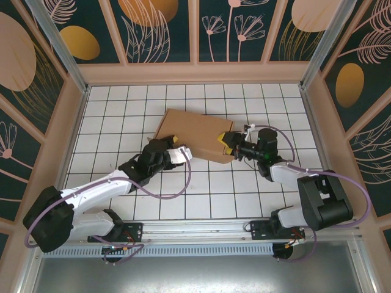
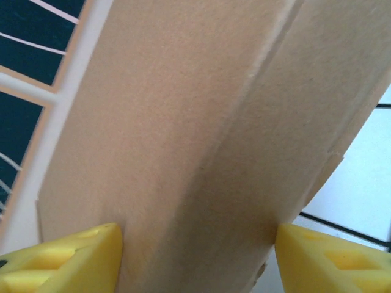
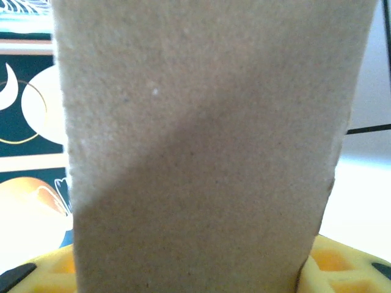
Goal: Fold the paper box
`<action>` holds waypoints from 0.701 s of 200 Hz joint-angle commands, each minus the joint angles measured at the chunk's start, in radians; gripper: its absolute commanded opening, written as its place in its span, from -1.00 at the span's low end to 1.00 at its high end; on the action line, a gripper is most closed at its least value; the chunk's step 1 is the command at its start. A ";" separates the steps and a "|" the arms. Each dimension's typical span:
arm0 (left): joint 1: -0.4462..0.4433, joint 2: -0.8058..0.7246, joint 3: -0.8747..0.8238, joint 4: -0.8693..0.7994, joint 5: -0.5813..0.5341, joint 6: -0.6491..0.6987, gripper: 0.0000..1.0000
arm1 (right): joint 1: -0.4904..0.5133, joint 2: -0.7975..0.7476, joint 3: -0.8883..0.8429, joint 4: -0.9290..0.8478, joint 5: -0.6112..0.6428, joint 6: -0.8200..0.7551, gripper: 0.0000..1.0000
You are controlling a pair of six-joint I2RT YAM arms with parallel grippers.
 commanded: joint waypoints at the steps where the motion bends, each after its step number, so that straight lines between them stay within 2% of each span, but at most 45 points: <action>1: -0.015 0.015 -0.042 0.171 -0.120 0.172 0.36 | 0.035 -0.036 0.041 0.045 -0.077 0.026 -0.04; 56: -0.046 0.045 -0.127 0.316 -0.172 0.418 0.38 | 0.061 -0.023 0.027 0.127 -0.076 0.104 -0.06; 80: -0.053 0.053 -0.126 0.305 -0.179 0.451 0.39 | 0.069 -0.022 0.025 0.158 -0.063 0.139 -0.06; 98: -0.072 0.087 -0.102 0.322 -0.254 0.458 0.40 | 0.082 -0.011 0.019 0.191 -0.055 0.167 -0.05; 118: -0.086 0.104 -0.100 0.408 -0.332 0.502 0.32 | 0.088 0.004 -0.002 0.265 -0.046 0.231 -0.03; 140: -0.090 0.097 -0.096 0.450 -0.377 0.533 0.12 | 0.097 0.013 -0.013 0.300 -0.035 0.250 0.13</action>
